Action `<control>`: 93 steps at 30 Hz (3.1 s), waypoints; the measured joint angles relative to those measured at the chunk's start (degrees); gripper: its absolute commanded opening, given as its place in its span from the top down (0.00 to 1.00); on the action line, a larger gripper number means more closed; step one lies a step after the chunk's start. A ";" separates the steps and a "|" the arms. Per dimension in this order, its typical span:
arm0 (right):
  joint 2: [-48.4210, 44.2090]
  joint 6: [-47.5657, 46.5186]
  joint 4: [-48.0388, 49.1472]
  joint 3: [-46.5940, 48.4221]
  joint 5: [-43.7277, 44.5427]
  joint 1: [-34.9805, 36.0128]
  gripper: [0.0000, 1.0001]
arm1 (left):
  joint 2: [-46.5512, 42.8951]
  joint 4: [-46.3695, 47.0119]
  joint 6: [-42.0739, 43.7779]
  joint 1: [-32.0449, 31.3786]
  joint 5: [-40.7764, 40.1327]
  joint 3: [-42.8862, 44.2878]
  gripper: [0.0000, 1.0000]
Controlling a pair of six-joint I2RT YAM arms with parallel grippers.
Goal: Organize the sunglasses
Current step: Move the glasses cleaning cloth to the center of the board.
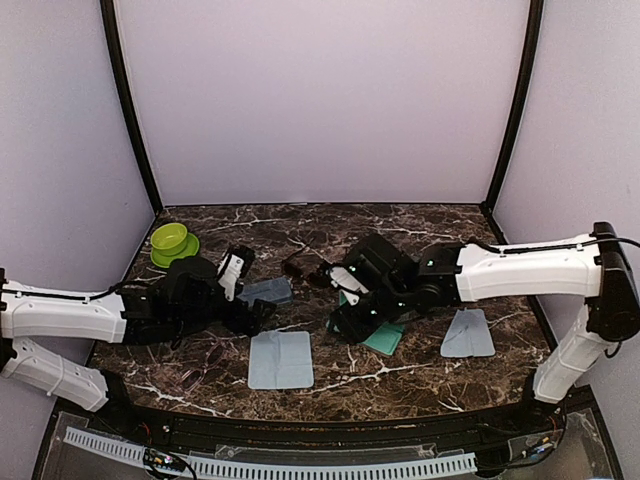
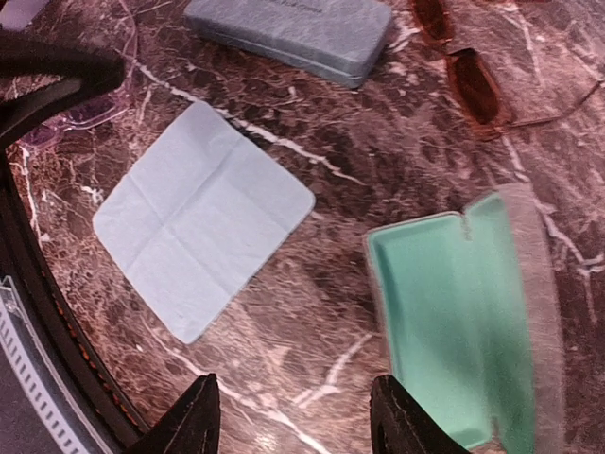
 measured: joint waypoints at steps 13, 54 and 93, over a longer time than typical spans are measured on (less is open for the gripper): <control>20.63 16.22 1.25 10.29 0.57 10.45 0.57 | -5.92 -3.93 -4.04 5.97 -2.43 0.87 0.06; 23.61 22.71 -1.95 11.10 2.51 12.87 0.74 | -8.20 -3.10 -4.72 5.97 1.99 -1.27 0.06; 20.85 23.15 -4.76 6.84 11.34 15.61 1.00 | -8.98 -3.10 -3.96 5.97 2.19 -2.56 0.07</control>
